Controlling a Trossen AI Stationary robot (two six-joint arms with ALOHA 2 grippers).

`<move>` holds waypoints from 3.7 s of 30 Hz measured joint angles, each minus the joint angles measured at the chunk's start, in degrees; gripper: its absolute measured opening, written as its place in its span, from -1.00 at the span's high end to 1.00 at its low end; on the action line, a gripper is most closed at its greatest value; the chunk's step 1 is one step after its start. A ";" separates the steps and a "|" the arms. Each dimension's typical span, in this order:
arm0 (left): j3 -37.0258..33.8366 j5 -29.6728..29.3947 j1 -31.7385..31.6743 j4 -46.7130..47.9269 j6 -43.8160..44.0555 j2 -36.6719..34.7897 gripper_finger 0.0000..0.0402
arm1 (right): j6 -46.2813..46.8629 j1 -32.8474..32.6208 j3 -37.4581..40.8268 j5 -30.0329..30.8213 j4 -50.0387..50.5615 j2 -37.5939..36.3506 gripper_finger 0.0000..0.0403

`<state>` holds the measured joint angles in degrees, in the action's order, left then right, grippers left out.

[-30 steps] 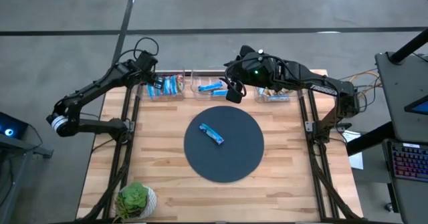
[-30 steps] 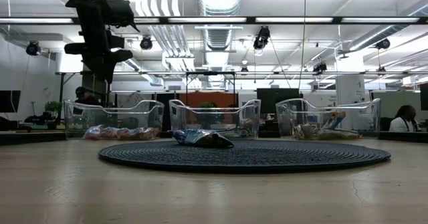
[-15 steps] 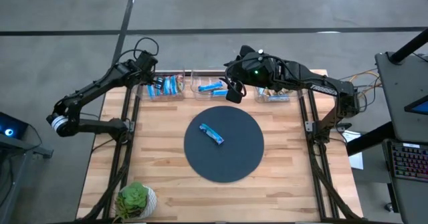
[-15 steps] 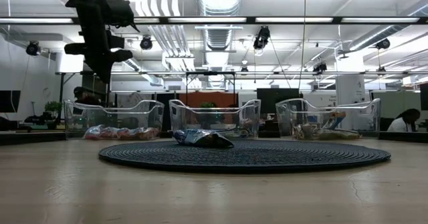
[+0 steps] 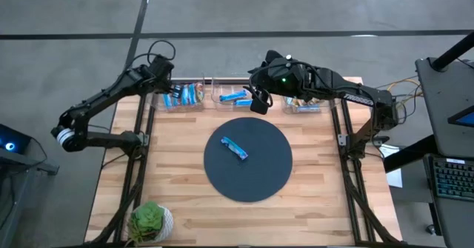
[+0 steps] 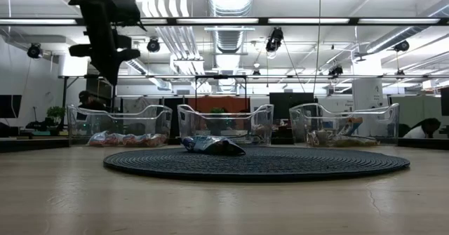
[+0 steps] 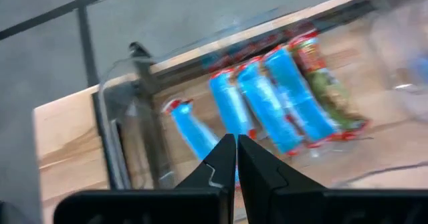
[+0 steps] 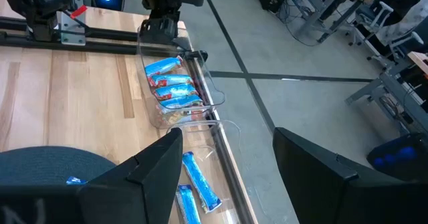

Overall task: Pick and place Granola Bars by type
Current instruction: Put the blue granola bar into the middle transparent bin

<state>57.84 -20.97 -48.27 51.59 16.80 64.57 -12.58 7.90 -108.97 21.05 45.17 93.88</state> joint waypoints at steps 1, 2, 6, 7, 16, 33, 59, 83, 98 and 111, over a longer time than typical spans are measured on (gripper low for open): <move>0.49 1.03 0.00 -0.07 0.00 -0.15 1.00 | -0.01 0.00 0.00 0.00 0.00 0.01 -0.11; 0.99 2.02 0.00 -0.09 0.00 -0.29 1.00 | -0.01 0.00 0.00 -0.02 0.00 -0.01 -0.11; 3.51 5.46 0.34 0.00 0.34 -1.12 1.00 | 0.01 0.00 0.00 0.00 0.00 0.01 -0.11; 4.28 5.82 0.66 0.02 0.66 -1.39 1.00 | 0.14 0.00 0.02 -0.01 0.00 0.01 -0.11; 10.10 6.47 5.66 -0.08 1.75 -4.00 1.00 | 0.20 0.00 0.01 0.00 0.00 0.01 -0.11; 12.27 6.84 28.39 -5.88 3.61 -7.95 1.00 | 0.78 -0.08 0.00 -0.10 2.12 0.01 -0.11; 12.27 9.13 42.17 -20.67 -6.71 -5.25 1.00 | 11.15 -3.93 -0.04 -9.62 9.60 -7.02 0.68; 12.27 12.41 45.92 -27.60 -11.94 -0.26 1.00 | 12.66 -8.66 3.30 -18.77 10.45 -19.27 0.96; 12.25 12.59 45.97 -28.78 -11.87 -0.24 1.00 | 22.58 -11.65 26.78 -19.07 -4.13 -40.61 0.96; 12.20 19.14 45.59 -31.89 -16.64 1.63 1.00 | 24.44 -11.65 31.63 -17.86 -4.45 -43.58 0.96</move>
<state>70.04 -1.83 -2.68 19.69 0.16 66.20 11.86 -3.75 -77.34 3.20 40.71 50.30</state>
